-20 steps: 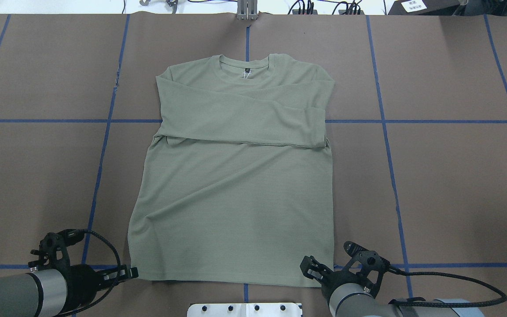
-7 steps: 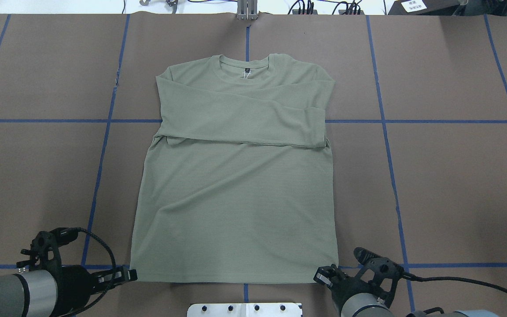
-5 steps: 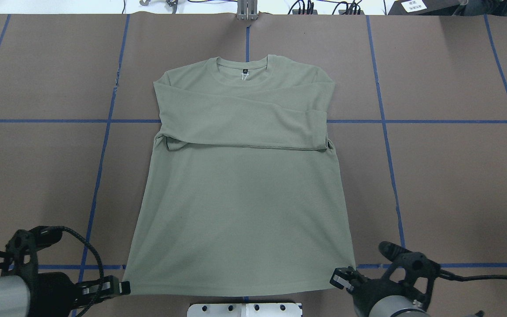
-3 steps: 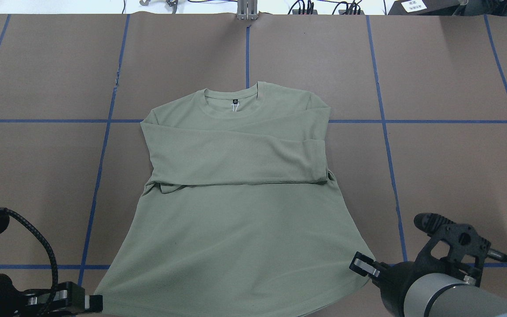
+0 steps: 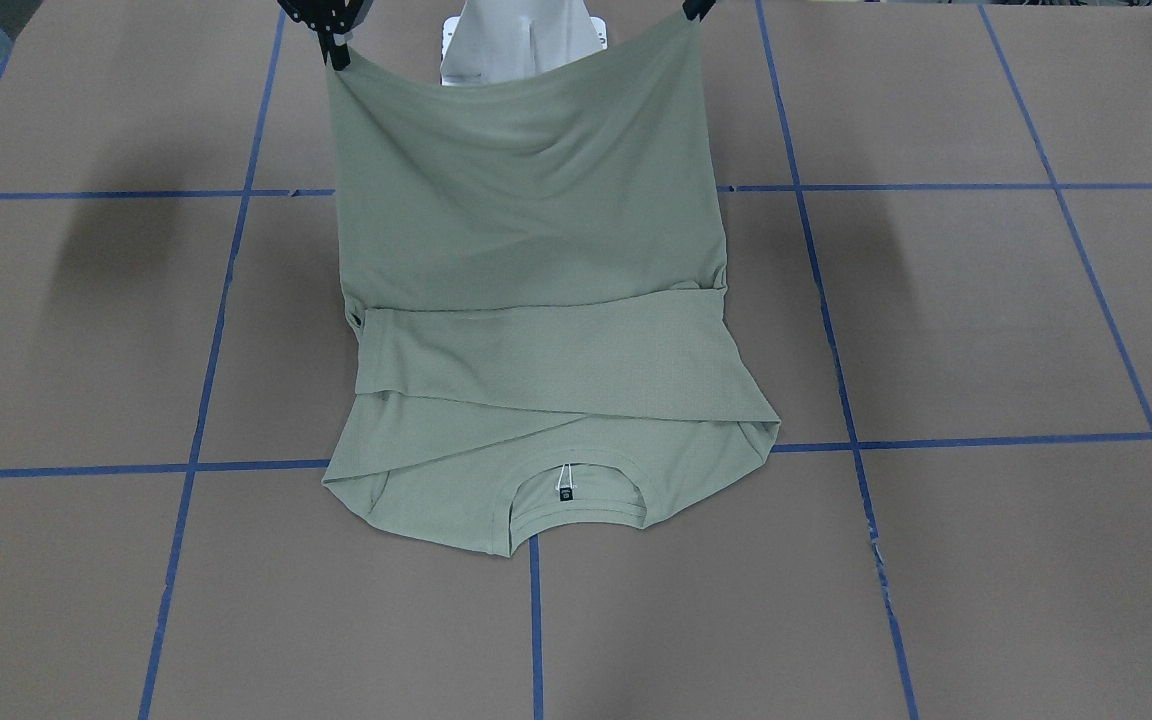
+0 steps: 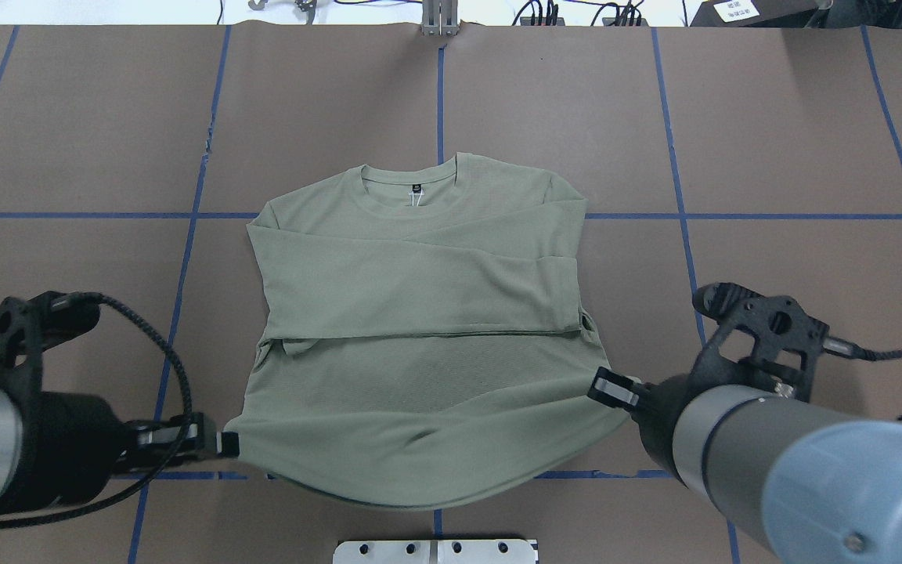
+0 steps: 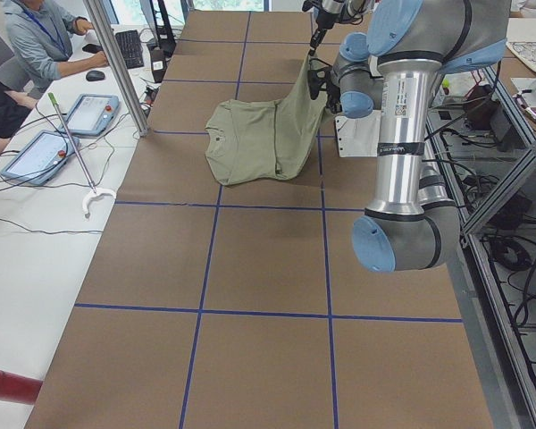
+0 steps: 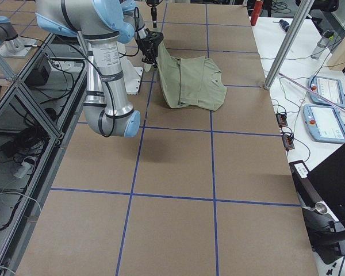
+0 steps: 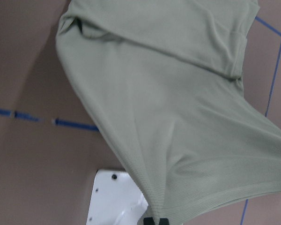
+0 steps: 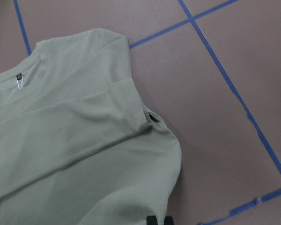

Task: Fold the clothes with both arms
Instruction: 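Lift the hem with both grippers and carry it over to the collar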

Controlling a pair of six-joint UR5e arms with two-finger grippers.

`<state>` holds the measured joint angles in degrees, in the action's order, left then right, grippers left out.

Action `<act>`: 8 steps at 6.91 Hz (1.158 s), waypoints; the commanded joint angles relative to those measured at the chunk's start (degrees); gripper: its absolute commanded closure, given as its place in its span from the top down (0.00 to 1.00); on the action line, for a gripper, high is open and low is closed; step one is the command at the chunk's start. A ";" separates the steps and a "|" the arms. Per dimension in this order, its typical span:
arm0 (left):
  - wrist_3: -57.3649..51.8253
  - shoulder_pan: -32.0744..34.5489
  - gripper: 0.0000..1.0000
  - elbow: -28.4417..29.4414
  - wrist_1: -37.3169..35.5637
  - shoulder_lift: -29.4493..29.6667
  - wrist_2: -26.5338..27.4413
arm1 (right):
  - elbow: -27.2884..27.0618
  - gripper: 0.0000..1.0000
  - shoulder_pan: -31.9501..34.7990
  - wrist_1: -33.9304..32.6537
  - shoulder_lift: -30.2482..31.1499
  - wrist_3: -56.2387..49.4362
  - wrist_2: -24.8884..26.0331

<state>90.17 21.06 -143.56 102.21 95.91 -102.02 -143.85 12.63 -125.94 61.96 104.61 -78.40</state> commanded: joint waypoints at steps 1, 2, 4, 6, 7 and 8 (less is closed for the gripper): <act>-10.67 8.70 0.00 8.36 -0.17 3.76 -0.37 | 14.41 0.00 9.13 13.28 -2.01 -6.93 -3.14; -12.02 9.87 0.00 9.34 -0.17 3.59 -0.29 | 19.18 0.00 12.12 19.71 -2.01 -9.75 -4.91; -13.70 11.10 0.00 16.50 0.53 6.28 -0.02 | 22.21 0.00 15.04 22.49 -2.01 -13.02 -6.07; -19.50 16.02 0.00 19.98 0.01 10.70 -0.46 | 23.17 0.00 16.28 23.19 -2.10 -14.34 -6.94; -20.20 17.68 0.00 22.16 0.09 11.40 -0.55 | 26.23 0.00 17.15 26.77 -2.19 -15.04 -6.95; -23.17 19.18 0.00 27.49 0.27 14.37 -0.38 | 30.00 0.00 18.99 30.28 -2.19 -16.61 -7.03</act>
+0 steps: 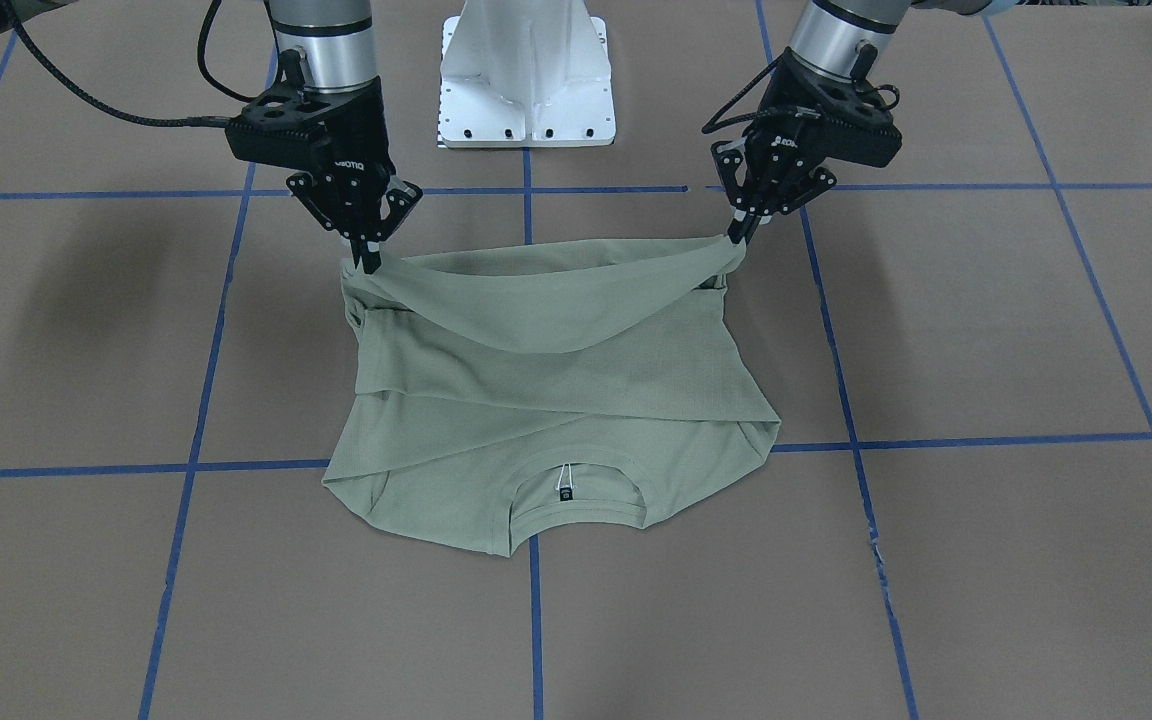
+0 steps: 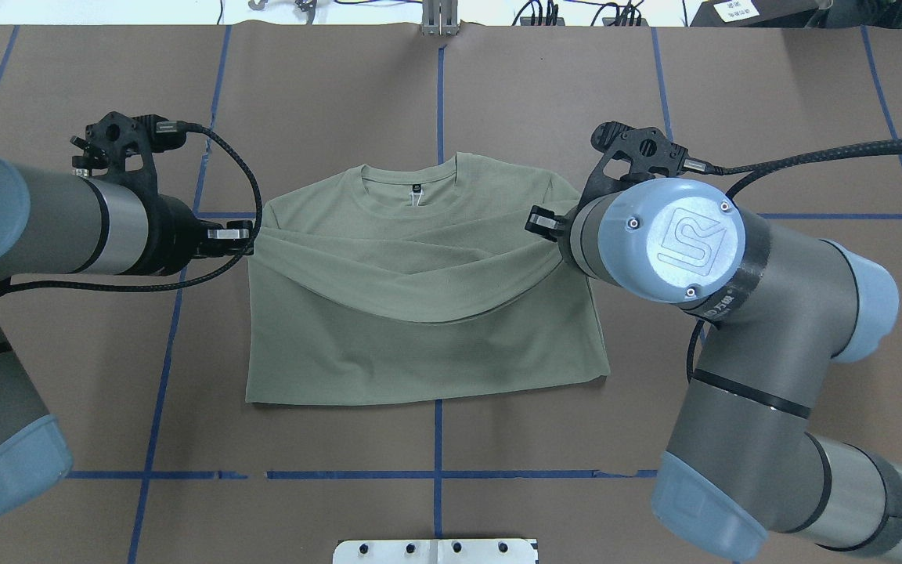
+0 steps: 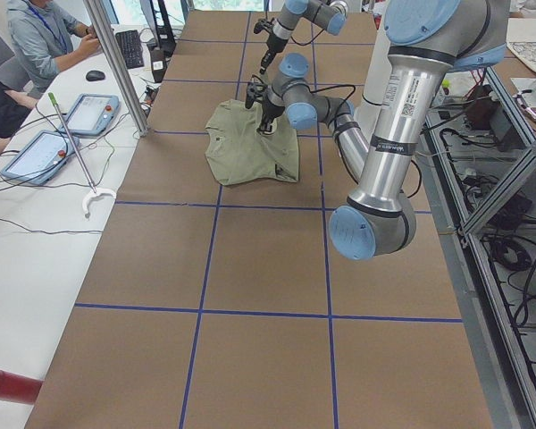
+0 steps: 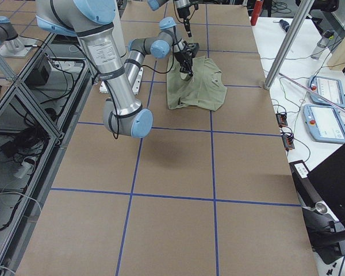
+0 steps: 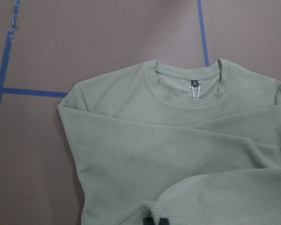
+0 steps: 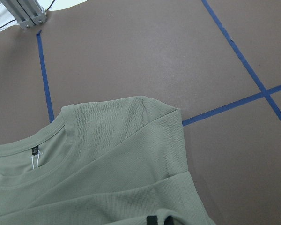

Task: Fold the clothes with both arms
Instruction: 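Lift the hem with both grippers and carry it over to the collar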

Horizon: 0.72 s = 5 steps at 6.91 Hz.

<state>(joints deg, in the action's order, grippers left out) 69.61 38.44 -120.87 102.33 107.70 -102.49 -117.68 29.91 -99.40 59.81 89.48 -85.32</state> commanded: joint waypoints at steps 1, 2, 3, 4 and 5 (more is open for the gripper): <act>-4.38 3.20 0.00 11.73 0.75 5.65 0.27 | 8.65 0.00 3.64 5.77 -2.13 -2.63 -1.16; -4.74 3.48 0.00 17.97 2.50 7.94 0.44 | 15.57 0.00 5.31 7.36 -5.02 -2.90 -2.91; -4.75 3.74 0.00 24.39 8.00 8.22 1.66 | 20.77 0.00 6.20 13.12 -5.31 -3.34 -3.01; -4.75 3.75 0.00 31.06 15.10 8.40 2.89 | 27.09 0.00 6.38 18.22 -5.23 -3.69 -3.01; -4.83 3.75 0.00 34.87 18.74 8.40 2.91 | 30.54 0.00 6.82 21.75 -5.14 -4.66 -3.01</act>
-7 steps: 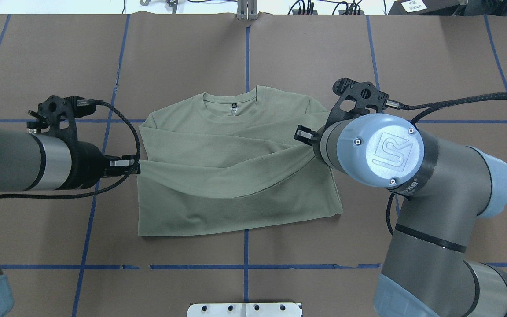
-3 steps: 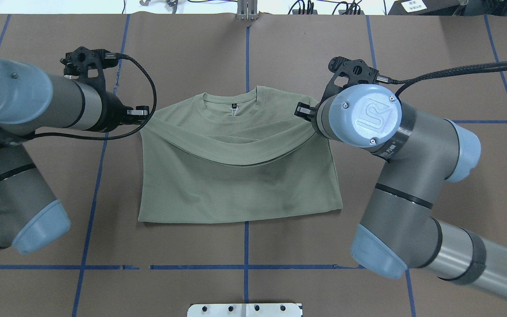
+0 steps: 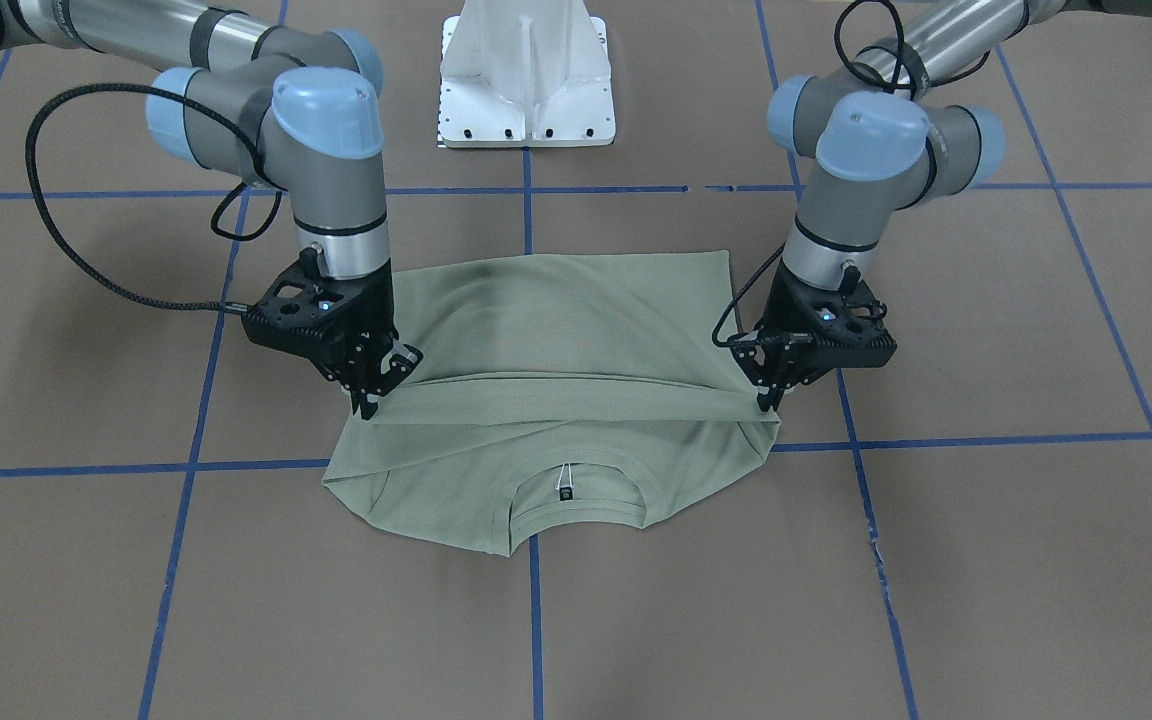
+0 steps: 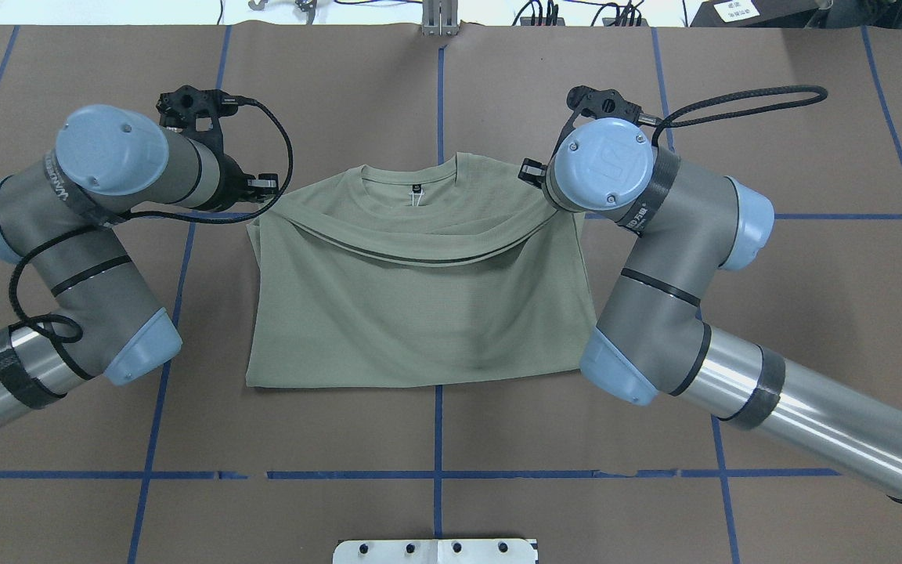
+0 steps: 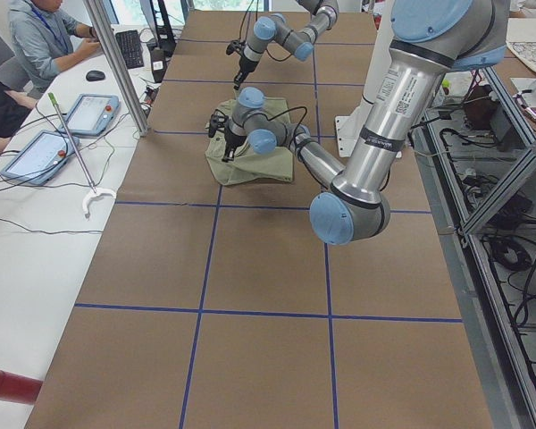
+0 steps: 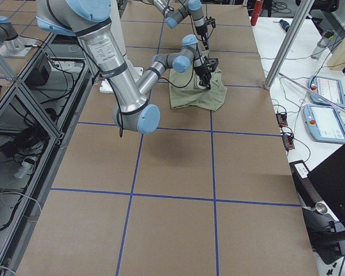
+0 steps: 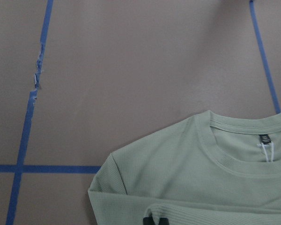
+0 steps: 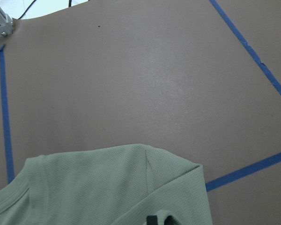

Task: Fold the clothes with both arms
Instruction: 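Lift the hem with both grippers and carry it over to the collar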

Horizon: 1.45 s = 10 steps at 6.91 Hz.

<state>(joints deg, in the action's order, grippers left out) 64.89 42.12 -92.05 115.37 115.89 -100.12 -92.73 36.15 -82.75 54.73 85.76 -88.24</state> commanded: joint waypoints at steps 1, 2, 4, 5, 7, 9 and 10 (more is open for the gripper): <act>-0.90 0.24 0.00 6.26 5.92 0.21 0.54 | 5.80 0.00 1.98 5.14 -0.06 -1.30 -0.96; -2.82 1.63 0.00 6.18 5.83 0.65 0.54 | 5.81 0.00 3.65 5.15 -0.15 -2.61 -2.70; -4.07 2.18 0.00 6.35 5.57 0.74 0.45 | 7.29 0.00 4.19 5.23 -0.24 -3.23 -2.90; -3.98 2.09 0.00 6.35 5.66 1.00 0.45 | 8.17 0.00 3.85 5.49 -0.33 -3.41 -2.90; -4.15 1.65 0.99 6.35 5.74 1.09 0.54 | 10.72 0.99 3.06 7.69 -0.50 -3.93 -2.20; -5.29 1.74 1.00 3.48 5.83 0.66 -0.16 | 9.42 1.00 3.75 7.96 -1.12 -9.70 -4.46; -7.21 1.47 1.00 -1.94 5.48 -1.70 -0.52 | 8.54 1.00 5.15 8.04 -0.51 -14.78 -7.96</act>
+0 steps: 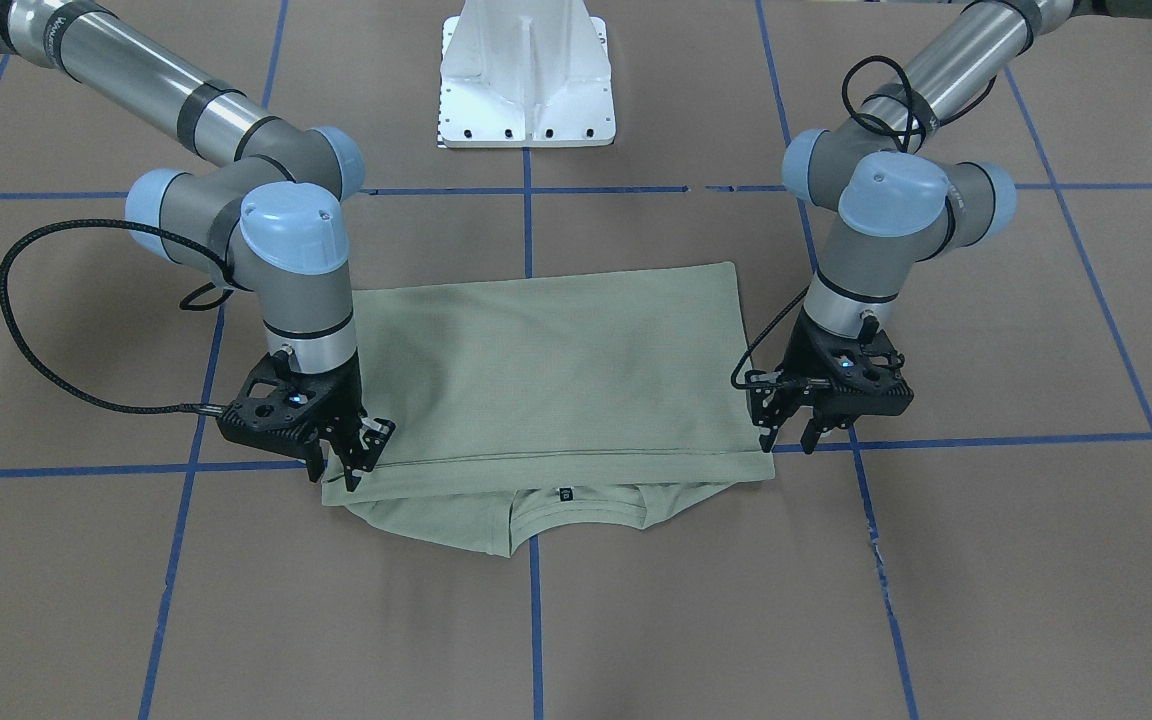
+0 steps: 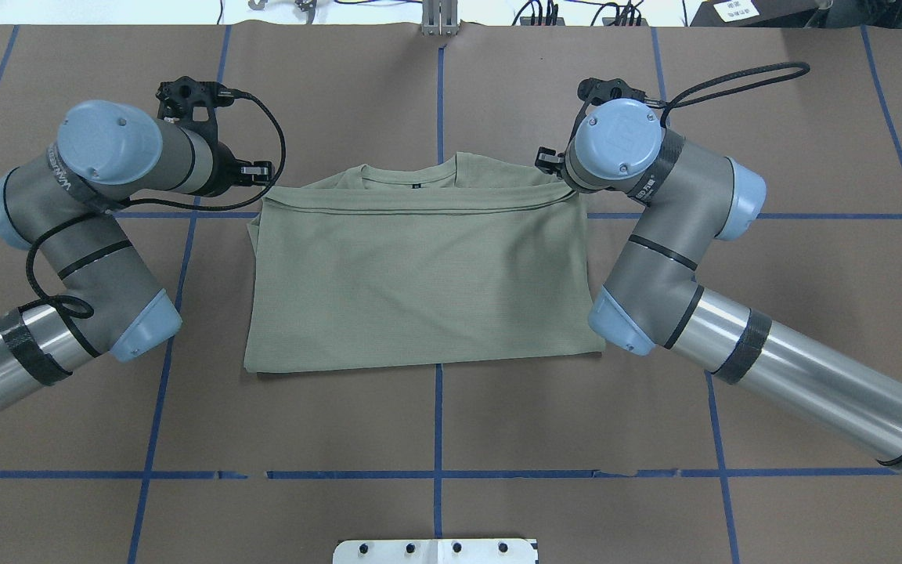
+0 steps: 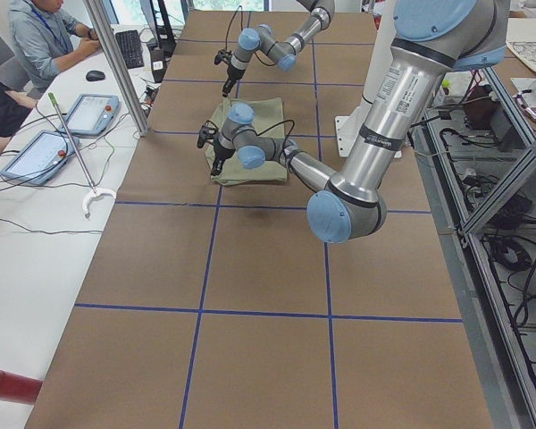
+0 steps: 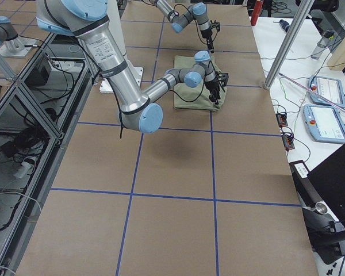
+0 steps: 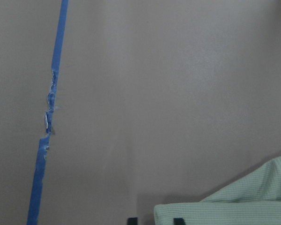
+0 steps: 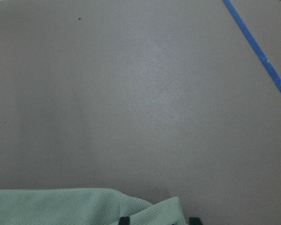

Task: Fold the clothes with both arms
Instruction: 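Lift the hem with both grippers and carry it over to the collar, then release the hem at the collar and raise both grippers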

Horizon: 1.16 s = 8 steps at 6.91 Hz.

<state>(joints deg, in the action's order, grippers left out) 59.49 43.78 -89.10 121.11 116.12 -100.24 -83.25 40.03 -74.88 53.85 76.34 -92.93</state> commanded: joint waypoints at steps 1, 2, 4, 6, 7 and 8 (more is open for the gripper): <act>-1.83 -0.45 1.00 -10.69 0.08 -7.43 -3.00 | -4.08 1.00 2.59 0.08 2.72 -9.85 -5.31; -1.49 -3.15 1.00 -16.40 0.61 -12.62 -2.94 | -5.94 1.00 4.08 0.17 4.14 -13.21 -8.81; 7.69 -13.75 1.00 -18.40 12.93 -22.21 4.20 | -6.74 1.00 4.01 0.17 4.51 -13.15 -9.11; 13.88 -19.33 0.90 -17.78 13.45 -22.52 7.77 | -7.01 1.00 4.01 0.17 4.51 -13.15 -9.02; 15.38 -20.48 0.81 -17.69 13.45 -22.52 8.04 | -7.01 1.00 4.01 0.17 4.51 -13.15 -9.02; 16.18 -21.10 0.72 -17.69 13.45 -22.52 8.13 | -7.01 1.00 4.01 0.17 4.51 -13.15 -9.02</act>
<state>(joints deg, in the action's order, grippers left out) 74.18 23.94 -106.84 134.45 93.69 -92.53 -90.23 44.03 -74.71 58.36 63.20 -101.96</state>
